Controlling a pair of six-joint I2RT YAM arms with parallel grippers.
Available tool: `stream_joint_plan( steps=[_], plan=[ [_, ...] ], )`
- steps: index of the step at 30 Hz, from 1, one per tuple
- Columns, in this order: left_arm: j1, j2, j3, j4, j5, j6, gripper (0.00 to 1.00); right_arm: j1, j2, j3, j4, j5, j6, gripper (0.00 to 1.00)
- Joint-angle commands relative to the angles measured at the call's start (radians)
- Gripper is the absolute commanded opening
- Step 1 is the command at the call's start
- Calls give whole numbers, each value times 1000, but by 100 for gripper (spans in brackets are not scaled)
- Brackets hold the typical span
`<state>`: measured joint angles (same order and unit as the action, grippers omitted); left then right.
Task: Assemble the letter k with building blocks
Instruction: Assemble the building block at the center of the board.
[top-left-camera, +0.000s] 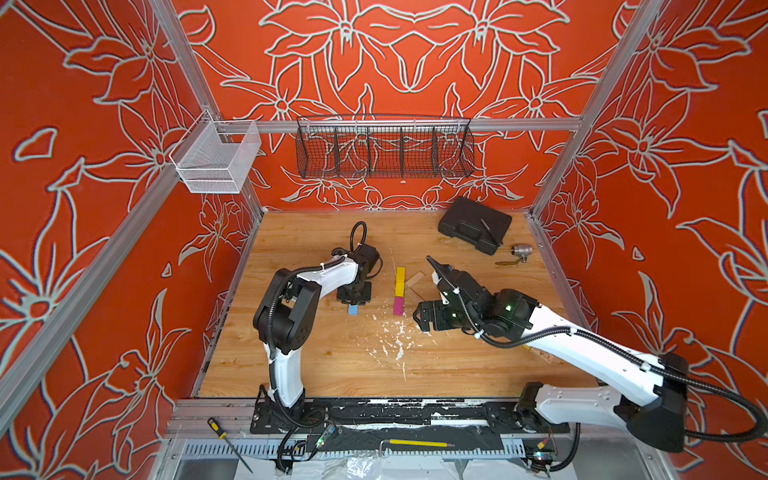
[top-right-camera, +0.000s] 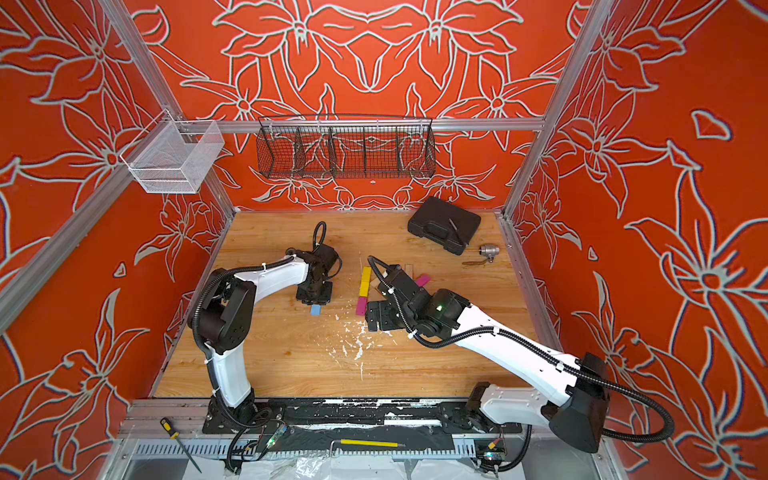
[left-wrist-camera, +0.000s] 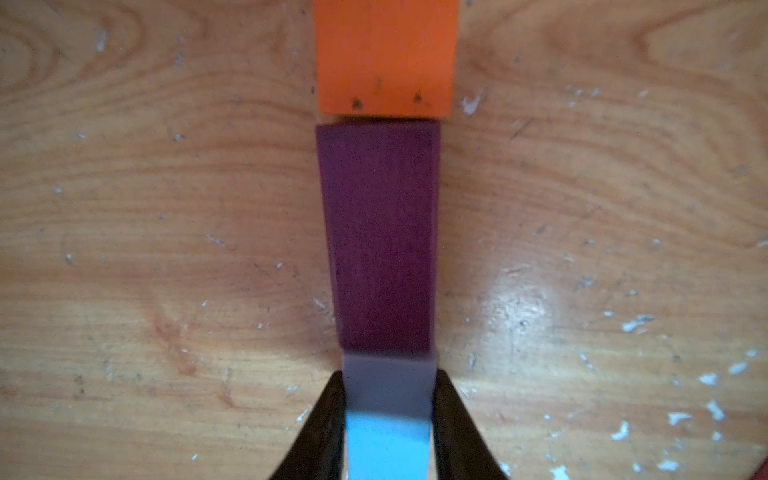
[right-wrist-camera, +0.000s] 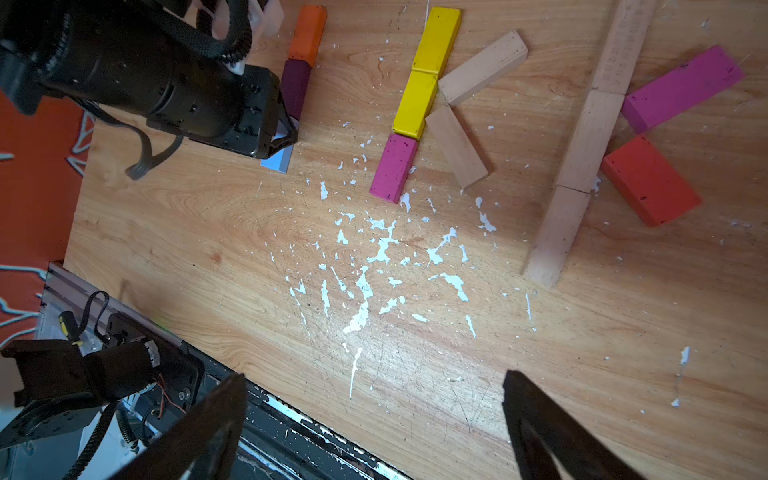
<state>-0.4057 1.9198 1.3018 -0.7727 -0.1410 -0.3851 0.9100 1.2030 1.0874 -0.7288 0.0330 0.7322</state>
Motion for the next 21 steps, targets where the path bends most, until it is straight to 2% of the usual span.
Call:
stream_joint_plan(
  steps=[1, 12, 17, 21],
  plan=[
    [7, 22, 16, -13, -16, -8, 33, 5, 11, 38, -17, -1, -11, 98],
    [10, 26, 21, -7, -6, -7, 34, 4, 20, 42, -17, -2, -13, 98],
    [10, 13, 21, -7, 1, -9, 51, 5, 17, 45, -26, 19, -12, 98],
    [11, -32, 21, -10, 16, -12, 58, 4, 2, 39, -46, 91, 2, 98]
  ],
)
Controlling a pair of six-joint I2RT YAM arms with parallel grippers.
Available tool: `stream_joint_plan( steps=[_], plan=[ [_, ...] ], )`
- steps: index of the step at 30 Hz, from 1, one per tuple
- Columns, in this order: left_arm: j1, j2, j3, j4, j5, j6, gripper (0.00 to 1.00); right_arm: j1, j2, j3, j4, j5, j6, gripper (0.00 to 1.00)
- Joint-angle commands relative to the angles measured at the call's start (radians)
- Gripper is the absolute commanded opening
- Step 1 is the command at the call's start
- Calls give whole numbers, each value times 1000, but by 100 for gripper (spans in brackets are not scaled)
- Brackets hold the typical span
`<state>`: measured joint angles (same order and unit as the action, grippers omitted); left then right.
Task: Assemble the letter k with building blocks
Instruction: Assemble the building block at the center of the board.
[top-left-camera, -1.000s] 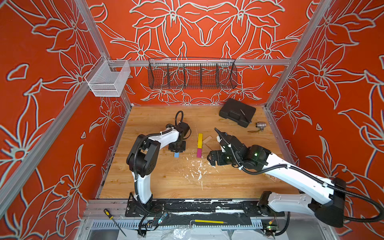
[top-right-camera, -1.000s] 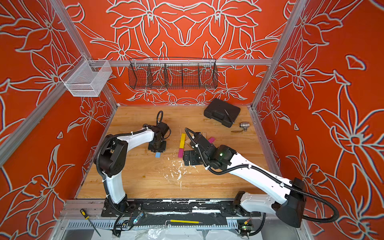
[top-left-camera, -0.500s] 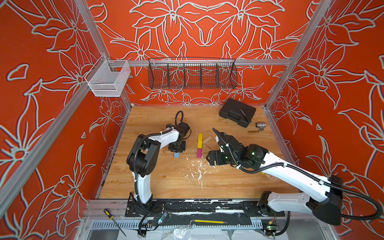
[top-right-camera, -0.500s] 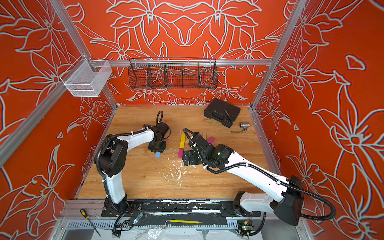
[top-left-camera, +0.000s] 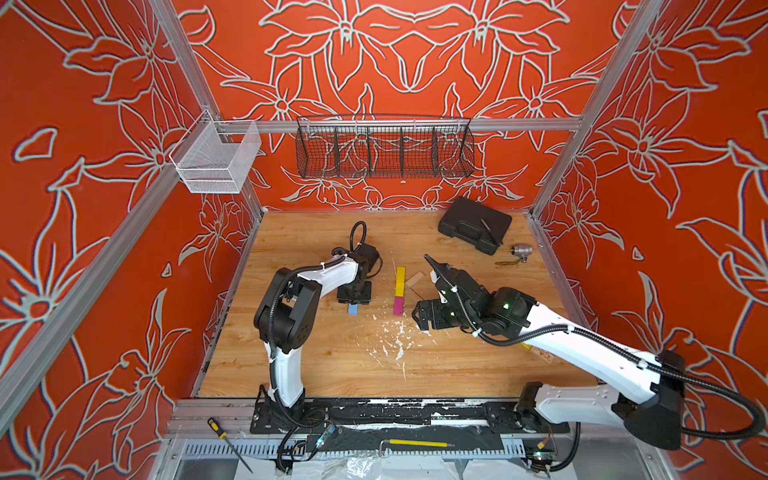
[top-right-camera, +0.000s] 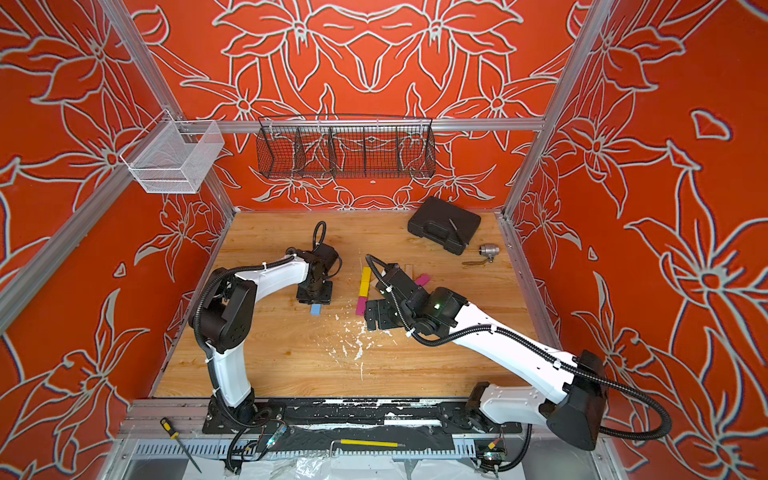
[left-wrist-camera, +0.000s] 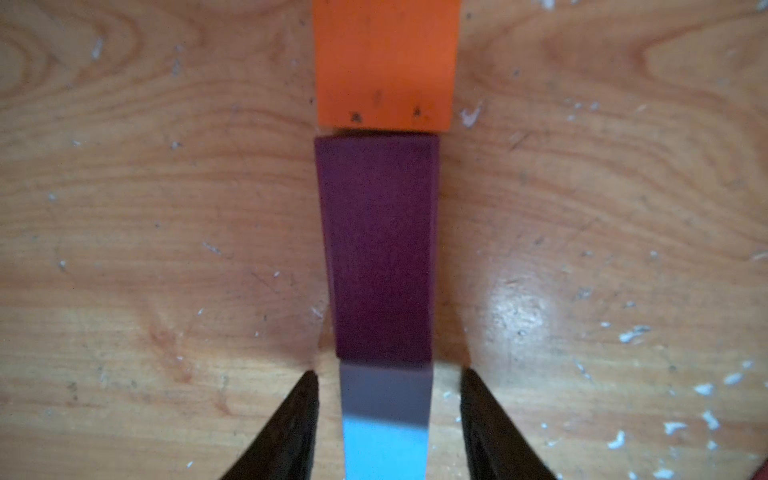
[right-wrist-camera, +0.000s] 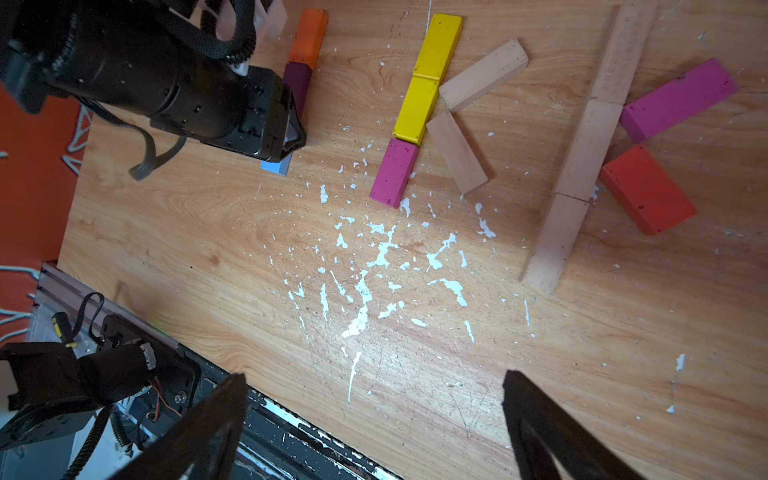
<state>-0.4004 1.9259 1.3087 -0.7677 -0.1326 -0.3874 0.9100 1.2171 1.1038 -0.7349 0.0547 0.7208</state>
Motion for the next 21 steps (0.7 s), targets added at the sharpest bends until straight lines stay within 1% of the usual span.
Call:
stream_joint_plan(
  steps=[1, 3, 6, 10, 12, 16, 18, 21],
  plan=[
    [4, -53, 14, -16, 10, -10, 60, 3, -18, 19, -42, 84, 15, 98],
    [5, -98, 18, -24, 18, -9, 63, -5, -26, 18, -56, 117, 16, 98],
    [5, -182, 24, -31, 49, -11, 64, -47, -26, 23, -90, 139, 24, 98],
    [4, -348, 16, 15, 152, 5, 65, -178, -27, 17, -138, 108, 23, 98],
    [2, -430, 3, 66, 238, 45, 65, -265, -34, 3, -154, 92, 15, 98],
    [-4, -579, -38, 189, 461, 171, 66, -444, -62, -30, -186, 88, -29, 98],
    [-15, -636, -71, 263, 566, 267, 69, -537, -70, -49, -195, 74, -49, 98],
    [-42, -688, -138, 371, 726, 436, 77, -673, -83, -78, -212, 70, -70, 98]
  ],
)
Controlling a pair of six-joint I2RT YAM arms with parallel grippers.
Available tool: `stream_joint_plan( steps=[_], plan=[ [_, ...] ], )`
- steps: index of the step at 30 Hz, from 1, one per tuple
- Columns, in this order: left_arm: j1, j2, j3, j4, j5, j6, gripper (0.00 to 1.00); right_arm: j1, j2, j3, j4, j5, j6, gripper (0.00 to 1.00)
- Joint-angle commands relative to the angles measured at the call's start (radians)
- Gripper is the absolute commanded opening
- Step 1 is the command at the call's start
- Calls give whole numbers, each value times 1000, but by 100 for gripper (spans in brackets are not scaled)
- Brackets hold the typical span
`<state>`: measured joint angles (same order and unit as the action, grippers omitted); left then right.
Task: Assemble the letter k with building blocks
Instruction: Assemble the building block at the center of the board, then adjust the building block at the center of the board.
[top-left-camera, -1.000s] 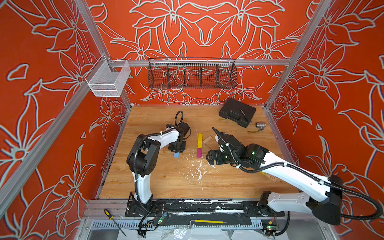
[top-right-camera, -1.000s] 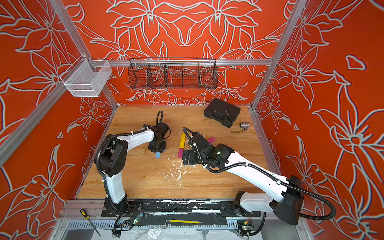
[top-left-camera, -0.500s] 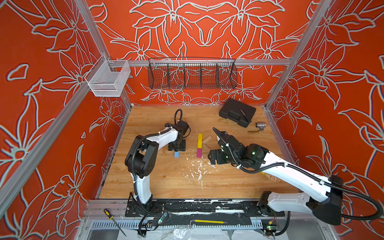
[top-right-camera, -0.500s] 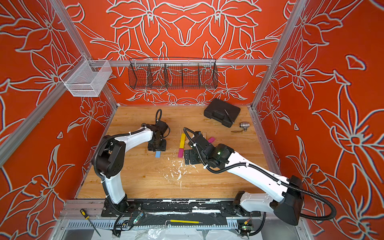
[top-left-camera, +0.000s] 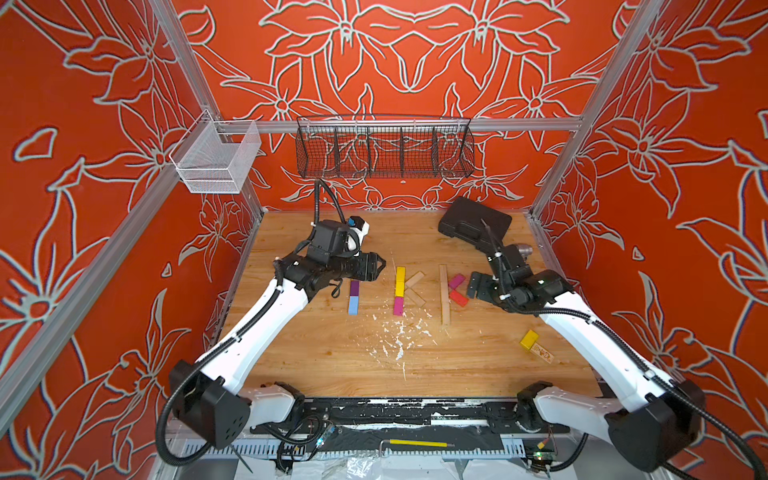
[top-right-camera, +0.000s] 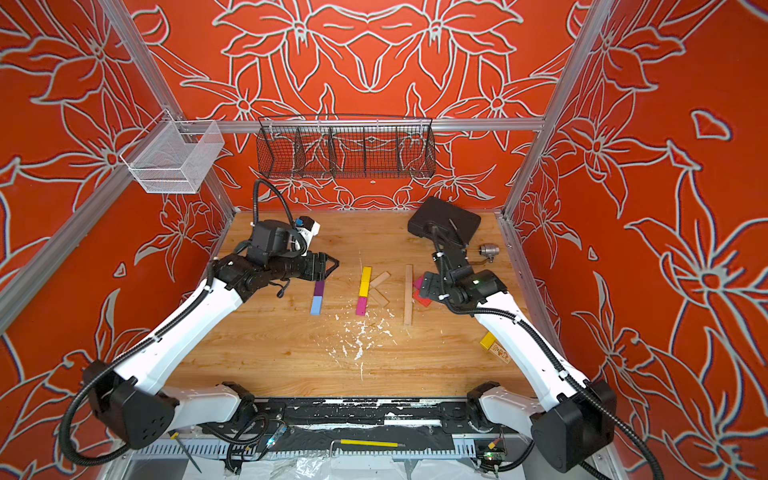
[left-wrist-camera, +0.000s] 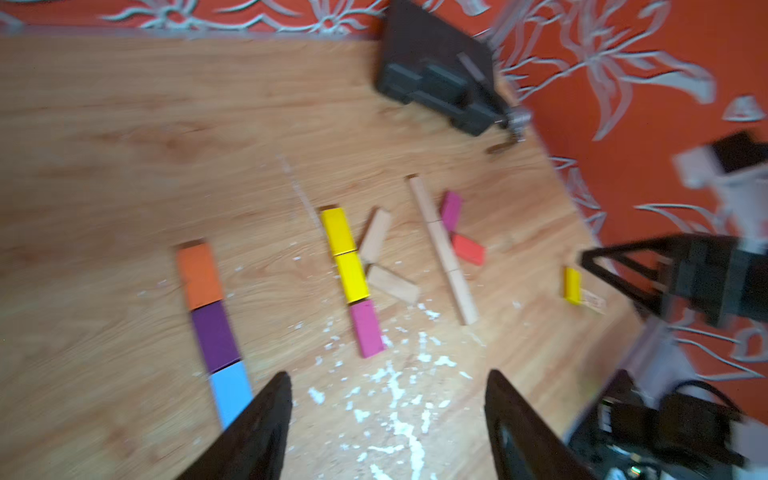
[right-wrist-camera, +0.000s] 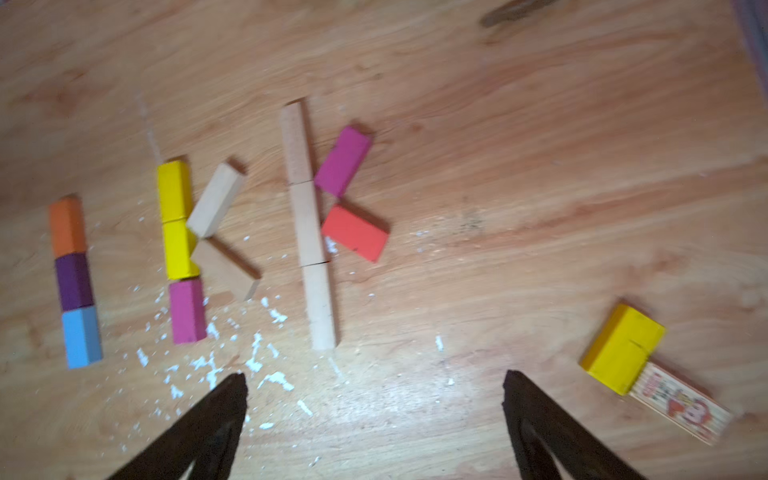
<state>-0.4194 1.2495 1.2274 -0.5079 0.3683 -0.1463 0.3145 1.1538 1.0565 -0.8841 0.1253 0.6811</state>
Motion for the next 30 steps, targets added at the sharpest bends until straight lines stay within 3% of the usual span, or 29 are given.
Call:
stream_joint_plan(
  steps=[1, 4, 8, 15, 23, 30],
  plan=[
    [-38, -21, -69, 129, 255, 243, 80, -129, -25, -45, -68, -4, -30, 98],
    [-74, -32, -89, 137, 314, 337, 87, -288, -51, -105, -73, -32, -26, 98],
    [-94, -46, -123, 160, 336, 305, 99, -523, -103, -207, -75, -88, 10, 98],
    [-120, -71, -140, 153, 338, 278, 98, -811, -161, -384, -14, -197, 31, 98],
    [-128, -85, -149, 151, 338, 270, 97, -869, -107, -569, 254, -474, -38, 98],
    [-129, -71, -150, 152, 316, 267, 97, -868, -115, -600, 325, -631, -34, 97]
  ],
)
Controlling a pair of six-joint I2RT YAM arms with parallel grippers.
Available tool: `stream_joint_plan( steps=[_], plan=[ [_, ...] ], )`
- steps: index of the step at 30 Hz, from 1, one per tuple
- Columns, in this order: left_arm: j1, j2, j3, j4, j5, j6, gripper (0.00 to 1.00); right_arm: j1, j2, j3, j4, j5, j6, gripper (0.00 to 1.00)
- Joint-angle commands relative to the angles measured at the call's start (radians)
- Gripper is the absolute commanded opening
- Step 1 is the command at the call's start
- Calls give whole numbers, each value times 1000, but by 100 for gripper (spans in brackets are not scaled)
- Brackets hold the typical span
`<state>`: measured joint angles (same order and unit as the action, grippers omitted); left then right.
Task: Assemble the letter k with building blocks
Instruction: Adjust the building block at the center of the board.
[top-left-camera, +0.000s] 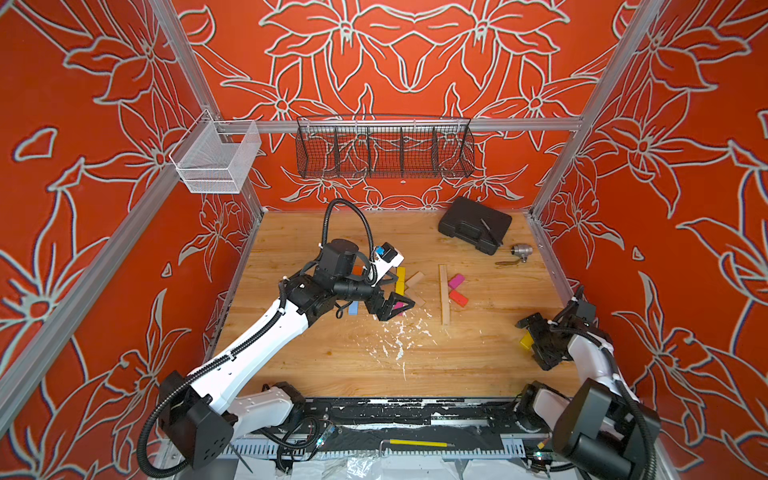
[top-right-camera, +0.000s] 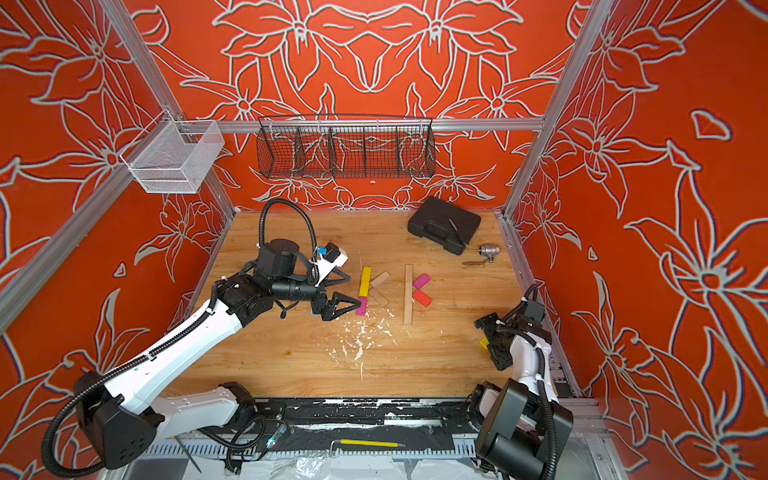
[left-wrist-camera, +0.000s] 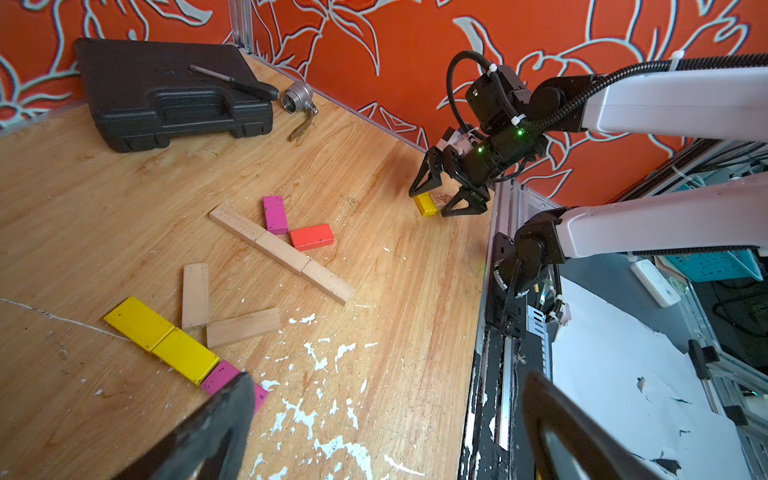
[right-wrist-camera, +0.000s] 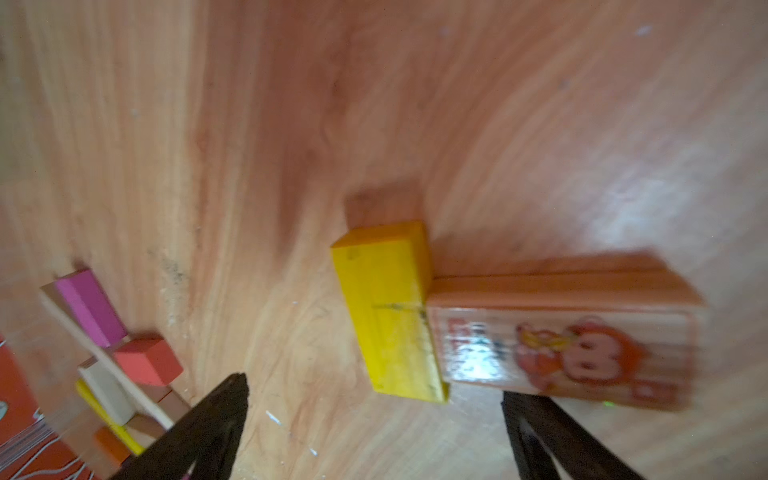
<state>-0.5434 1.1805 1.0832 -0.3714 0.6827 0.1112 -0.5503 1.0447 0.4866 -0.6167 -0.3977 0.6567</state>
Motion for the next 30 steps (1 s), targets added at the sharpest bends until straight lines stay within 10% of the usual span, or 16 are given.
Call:
stream_joint_plan(
  steps=[1, 8, 22, 30],
  plan=[
    [-4, 1, -8, 17, 1, 10, 97, -3, -10, -29, 76, -127, -23, 96],
    [-4, 12, -12, 22, -8, 4, 97, 2, 97, 19, 188, -232, -86, 93],
    [-5, 38, -9, 13, -35, -2, 97, 26, 260, 189, -73, 273, 30, 82],
    [-5, 45, -3, -3, -62, 7, 97, 30, 347, 223, 25, 135, 37, 64]
  ],
)
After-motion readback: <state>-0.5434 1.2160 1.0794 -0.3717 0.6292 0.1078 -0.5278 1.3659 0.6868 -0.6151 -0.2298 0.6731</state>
